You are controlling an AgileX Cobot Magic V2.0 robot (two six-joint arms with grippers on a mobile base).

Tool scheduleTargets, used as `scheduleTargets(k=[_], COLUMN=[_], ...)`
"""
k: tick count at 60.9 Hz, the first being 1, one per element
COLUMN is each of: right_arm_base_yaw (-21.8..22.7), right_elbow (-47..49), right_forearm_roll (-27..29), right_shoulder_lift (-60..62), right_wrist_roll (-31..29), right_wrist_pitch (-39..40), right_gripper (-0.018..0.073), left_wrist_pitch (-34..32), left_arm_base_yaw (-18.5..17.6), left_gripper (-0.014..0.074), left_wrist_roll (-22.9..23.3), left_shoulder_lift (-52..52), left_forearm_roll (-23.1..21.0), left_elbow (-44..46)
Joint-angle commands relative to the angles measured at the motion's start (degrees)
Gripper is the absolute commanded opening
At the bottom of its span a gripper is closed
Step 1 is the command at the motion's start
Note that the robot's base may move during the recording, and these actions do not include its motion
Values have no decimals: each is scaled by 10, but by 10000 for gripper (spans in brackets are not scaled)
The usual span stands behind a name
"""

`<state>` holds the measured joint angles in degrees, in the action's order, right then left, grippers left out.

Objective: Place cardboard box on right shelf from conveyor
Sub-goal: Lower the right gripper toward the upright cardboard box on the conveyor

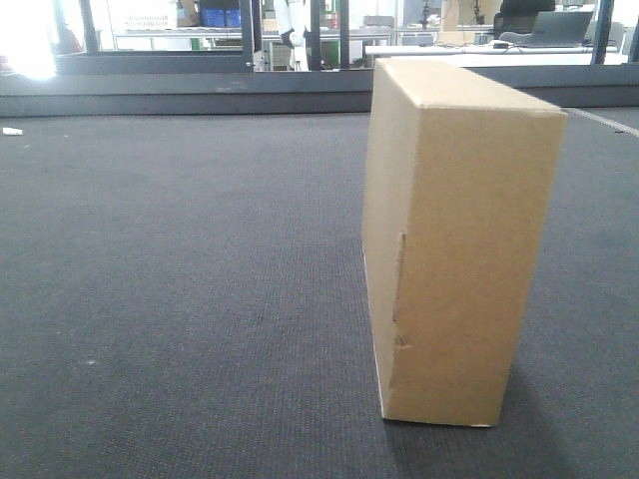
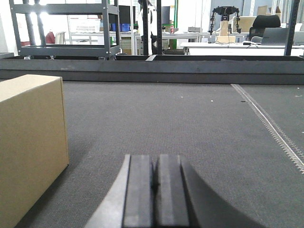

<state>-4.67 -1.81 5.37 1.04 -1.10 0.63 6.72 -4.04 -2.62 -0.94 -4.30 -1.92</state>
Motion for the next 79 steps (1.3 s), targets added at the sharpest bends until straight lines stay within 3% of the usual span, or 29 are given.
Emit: scheduleTargets(k=[1,44,51,63,79], right_arm_base_yaw=[3,3,3,3,3], right_elbow=[4,29,89,219,305], right_forearm_roll=[-4,3,3,9,19], right_shoulder_lift=[6,6,4,-54,-216], right_wrist_roll=[-1,0,0,-1,-17], right_wrist_pitch=[46,37,-28,-206,-312], right_gripper=[60,62,62,62,62], left_wrist_pitch=[-48,-48,-48,-48,-48], left_arm_base_yaw=[-2,-2,-2,-2,-2], left_gripper=[-115,-116,-116,-115,-116], left_wrist_roll=[0,0,0,0,0], left_shoulder_lift=[-3,-3,-3,-3,-3], left_forearm_roll=[-5,-5,-5,-5,-5], left_elbow=[-3,-3,-3,-3,-3])
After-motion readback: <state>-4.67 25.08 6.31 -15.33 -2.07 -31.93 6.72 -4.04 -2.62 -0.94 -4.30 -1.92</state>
